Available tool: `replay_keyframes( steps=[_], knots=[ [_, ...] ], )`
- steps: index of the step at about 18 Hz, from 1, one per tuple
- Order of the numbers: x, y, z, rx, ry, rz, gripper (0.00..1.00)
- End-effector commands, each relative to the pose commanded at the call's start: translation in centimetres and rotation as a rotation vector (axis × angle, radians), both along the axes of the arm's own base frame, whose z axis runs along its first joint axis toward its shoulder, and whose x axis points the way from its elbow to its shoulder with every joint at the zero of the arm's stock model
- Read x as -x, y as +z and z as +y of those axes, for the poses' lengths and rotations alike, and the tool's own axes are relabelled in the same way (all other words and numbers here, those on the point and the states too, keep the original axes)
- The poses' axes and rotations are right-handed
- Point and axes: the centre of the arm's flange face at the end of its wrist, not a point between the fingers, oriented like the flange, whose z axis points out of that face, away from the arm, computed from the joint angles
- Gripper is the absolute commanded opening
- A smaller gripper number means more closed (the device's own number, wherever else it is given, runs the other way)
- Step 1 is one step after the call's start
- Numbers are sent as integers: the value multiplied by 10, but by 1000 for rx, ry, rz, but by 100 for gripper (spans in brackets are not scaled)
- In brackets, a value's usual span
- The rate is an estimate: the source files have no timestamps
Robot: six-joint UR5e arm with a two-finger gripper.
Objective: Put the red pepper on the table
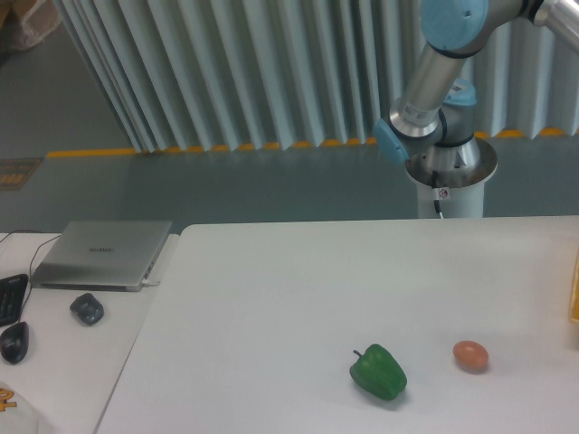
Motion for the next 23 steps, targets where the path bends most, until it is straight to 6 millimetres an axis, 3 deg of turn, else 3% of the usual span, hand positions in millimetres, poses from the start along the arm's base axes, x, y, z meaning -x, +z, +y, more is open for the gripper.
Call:
replay_keyframes(
  steps=[7, 18, 23],
  knots=[
    [-8, 13, 11, 15, -22, 18, 41],
    [-22, 46, 8, -57, -15, -68, 40],
    [-38, 63, 6, -80, -21, -126, 40]
  ],
)
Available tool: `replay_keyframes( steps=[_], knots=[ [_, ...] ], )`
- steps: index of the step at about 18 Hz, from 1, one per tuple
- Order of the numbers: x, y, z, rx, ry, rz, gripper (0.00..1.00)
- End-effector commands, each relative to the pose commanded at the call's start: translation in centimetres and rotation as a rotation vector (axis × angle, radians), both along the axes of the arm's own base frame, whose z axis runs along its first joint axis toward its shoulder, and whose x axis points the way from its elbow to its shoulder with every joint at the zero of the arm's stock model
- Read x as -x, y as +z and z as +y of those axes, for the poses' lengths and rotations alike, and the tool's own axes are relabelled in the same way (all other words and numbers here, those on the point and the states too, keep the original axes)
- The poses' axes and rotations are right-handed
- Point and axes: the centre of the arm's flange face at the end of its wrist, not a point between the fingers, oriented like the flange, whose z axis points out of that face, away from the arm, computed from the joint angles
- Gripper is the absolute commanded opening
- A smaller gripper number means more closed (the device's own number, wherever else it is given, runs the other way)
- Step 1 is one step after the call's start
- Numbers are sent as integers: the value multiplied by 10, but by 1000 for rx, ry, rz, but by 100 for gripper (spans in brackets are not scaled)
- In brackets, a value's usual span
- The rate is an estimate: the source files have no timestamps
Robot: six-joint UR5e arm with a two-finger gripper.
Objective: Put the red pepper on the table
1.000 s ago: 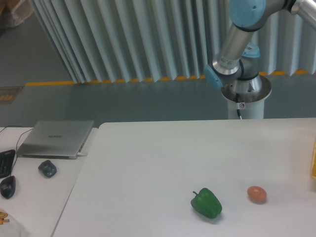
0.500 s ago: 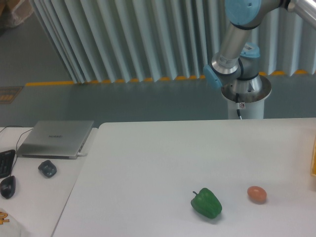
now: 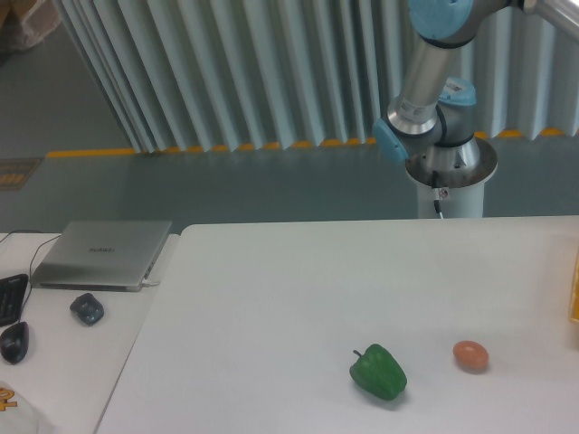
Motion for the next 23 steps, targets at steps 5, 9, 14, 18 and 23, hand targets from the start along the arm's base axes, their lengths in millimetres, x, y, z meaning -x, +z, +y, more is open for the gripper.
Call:
replay_keyframes(
  steps=[5, 9, 14, 18, 23],
  knots=[
    [-5, 5, -2, 2, -1, -20, 39],
    [-9, 9, -3, 8, -1, -36, 37],
    [-21, 18, 4, -11, -9, -86, 37],
    [-38, 30, 21, -29, -7, -86, 37],
    [-63, 33, 59, -43, 81, -95, 36]
  ],
)
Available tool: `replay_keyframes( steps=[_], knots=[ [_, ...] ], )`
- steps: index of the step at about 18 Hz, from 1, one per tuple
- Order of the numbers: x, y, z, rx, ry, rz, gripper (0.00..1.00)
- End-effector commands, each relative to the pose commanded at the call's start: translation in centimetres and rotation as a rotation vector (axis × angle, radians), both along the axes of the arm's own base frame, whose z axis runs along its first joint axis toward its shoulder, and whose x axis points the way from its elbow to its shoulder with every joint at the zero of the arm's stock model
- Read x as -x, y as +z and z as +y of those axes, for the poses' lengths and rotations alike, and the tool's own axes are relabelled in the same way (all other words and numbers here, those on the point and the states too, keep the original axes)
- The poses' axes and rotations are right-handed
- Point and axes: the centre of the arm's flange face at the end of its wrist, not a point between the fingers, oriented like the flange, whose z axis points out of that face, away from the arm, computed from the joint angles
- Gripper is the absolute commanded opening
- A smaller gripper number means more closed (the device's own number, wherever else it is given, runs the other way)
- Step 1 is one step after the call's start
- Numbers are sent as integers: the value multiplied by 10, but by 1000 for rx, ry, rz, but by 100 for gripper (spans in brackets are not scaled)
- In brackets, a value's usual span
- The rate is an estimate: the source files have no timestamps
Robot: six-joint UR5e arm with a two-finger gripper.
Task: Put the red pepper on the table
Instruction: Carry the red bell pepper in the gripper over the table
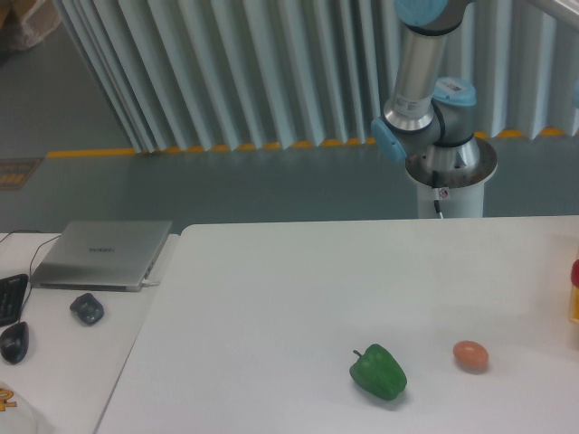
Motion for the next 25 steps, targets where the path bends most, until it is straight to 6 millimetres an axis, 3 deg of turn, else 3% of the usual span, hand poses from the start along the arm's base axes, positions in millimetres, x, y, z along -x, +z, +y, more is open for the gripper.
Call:
replay_keyframes(
  steps=[6, 10, 15, 20, 25],
  knots=[
    [-31, -2, 39, 3, 137, -9, 36],
    [-73, -13, 77, 36, 169, -30, 36],
    [-94, -15, 93, 41, 127, -43, 36],
    [-135, -36, 120, 74, 59, -67, 37],
    [-166, -40, 142, 95, 90, -65, 37]
  ],
)
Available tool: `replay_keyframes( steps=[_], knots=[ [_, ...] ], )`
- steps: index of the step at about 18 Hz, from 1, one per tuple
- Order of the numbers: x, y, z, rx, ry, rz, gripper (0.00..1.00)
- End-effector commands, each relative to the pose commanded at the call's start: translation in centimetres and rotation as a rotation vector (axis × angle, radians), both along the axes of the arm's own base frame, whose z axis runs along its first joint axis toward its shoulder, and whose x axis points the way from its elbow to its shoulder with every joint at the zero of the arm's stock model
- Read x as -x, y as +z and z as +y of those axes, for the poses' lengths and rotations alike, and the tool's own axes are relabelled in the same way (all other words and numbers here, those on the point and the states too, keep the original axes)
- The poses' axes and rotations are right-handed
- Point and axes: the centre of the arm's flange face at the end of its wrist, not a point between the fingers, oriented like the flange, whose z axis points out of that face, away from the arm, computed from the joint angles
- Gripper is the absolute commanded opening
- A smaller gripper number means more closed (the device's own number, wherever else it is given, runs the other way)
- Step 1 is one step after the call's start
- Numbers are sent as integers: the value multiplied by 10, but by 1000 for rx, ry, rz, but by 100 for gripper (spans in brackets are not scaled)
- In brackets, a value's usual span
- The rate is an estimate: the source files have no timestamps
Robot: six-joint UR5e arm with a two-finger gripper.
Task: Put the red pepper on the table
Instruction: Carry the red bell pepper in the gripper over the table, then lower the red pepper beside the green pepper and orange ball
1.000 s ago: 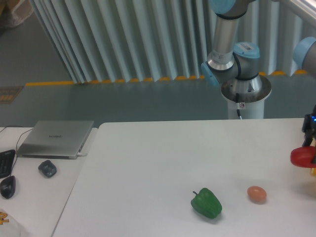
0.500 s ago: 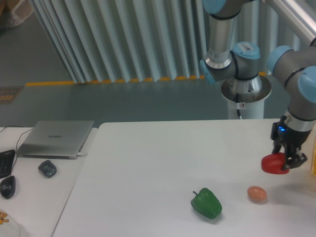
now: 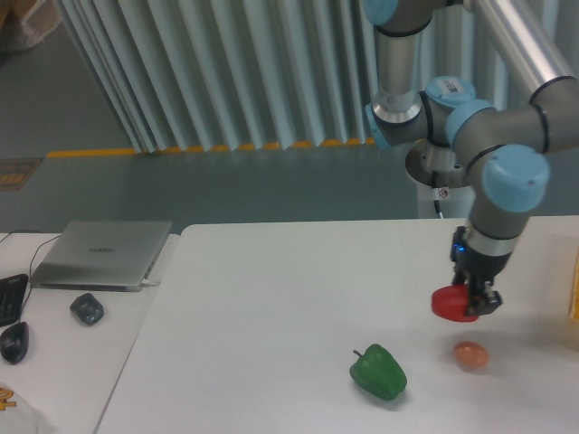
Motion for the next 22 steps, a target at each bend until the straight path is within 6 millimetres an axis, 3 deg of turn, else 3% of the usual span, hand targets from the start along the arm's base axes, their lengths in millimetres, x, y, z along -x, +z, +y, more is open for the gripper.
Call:
replay_keyframes(
  steps=[8, 12, 19, 22],
  knots=[
    [-27, 8, 37, -83, 153, 108, 37],
    [-42, -15, 48, -70, 121, 208, 37],
    [-52, -37, 44, -16, 101, 209, 38],
    [-53, -39, 45, -15, 99, 208, 47]
  ],
)
